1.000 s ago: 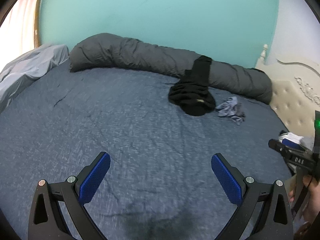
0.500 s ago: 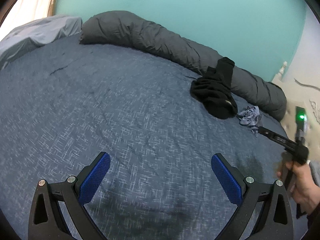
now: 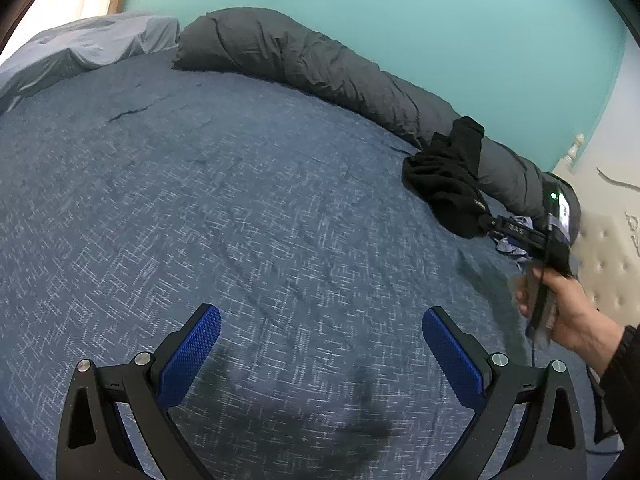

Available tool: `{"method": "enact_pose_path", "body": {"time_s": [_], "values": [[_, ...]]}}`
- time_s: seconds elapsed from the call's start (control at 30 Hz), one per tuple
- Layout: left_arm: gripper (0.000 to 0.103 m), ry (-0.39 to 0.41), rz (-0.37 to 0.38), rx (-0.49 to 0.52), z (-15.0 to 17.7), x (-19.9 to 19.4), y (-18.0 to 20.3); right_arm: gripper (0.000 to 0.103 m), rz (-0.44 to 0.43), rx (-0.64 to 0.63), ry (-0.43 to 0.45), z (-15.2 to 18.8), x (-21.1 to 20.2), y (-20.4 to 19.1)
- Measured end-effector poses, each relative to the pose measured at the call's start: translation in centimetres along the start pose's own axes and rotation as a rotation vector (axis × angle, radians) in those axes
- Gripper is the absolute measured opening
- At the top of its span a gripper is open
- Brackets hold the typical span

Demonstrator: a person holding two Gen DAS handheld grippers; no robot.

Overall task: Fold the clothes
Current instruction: 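Move the right tool to the black fleece garment and close on it, then lift the black garment with the right tool and drag it across the bed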

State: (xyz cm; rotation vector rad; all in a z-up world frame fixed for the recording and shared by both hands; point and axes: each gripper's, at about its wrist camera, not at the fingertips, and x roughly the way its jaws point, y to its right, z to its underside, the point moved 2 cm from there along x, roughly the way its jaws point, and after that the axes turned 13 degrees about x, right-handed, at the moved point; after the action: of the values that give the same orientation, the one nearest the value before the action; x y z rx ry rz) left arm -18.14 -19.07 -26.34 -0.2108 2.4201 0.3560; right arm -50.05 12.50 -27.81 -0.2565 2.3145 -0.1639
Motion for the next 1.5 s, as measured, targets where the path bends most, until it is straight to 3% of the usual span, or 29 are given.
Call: {"method": "enact_pose_path", "body": {"time_s": [0.13, 0.2, 0.27, 0.3, 0.37, 0.47, 0.63, 0.83, 1.17, 1.5], "values": [[0.103, 0.006, -0.007, -0.013, 0.2, 0.0, -0.7, 0.100, 0.032, -0.070, 0.011, -0.6, 2.2, -1.2], [0.103, 0.006, -0.003, -0.021, 0.4, 0.1, -1.0, 0.084, 0.040, -0.067, 0.010, -1.0, 2.5, -1.3], [0.103, 0.001, 0.000, -0.019, 0.6, 0.3, -0.9, 0.061, 0.049, -0.064, 0.009, -1.4, 2.8, -1.3], [0.103, -0.002, -0.001, -0.016, 0.6, 0.4, -0.9, 0.059, 0.053, -0.062, 0.008, -1.6, 2.9, -1.4], [0.103, -0.005, 0.000, -0.009, 0.8, 0.5, -0.8, 0.028, 0.061, -0.059, 0.007, -2.0, 3.2, -1.4], [0.103, -0.004, -0.009, -0.004, 0.9, 0.3, -0.9, 0.016, 0.070, -0.055, 0.007, -2.6, 3.2, -1.5], [0.103, 0.015, -0.003, -0.009, 0.3, -0.4, -0.8, 0.009, -0.006, -0.056, 0.070, -3.2, -5.1, -1.8], [0.103, 0.047, 0.012, -0.021, -0.4, -2.4, -0.4, 0.007, -0.096, -0.058, 0.145, -4.0, -15.0, -2.1], [0.103, 0.087, 0.066, -0.097, 0.0, -10.2, 1.0, 0.007, -0.223, -0.042, 0.207, -2.8, -29.8, -2.9], [0.103, 0.162, 0.064, -0.075, -0.8, -20.0, 1.8, 0.006, -0.368, -0.163, 0.264, -0.7, -44.7, -9.2]]}}
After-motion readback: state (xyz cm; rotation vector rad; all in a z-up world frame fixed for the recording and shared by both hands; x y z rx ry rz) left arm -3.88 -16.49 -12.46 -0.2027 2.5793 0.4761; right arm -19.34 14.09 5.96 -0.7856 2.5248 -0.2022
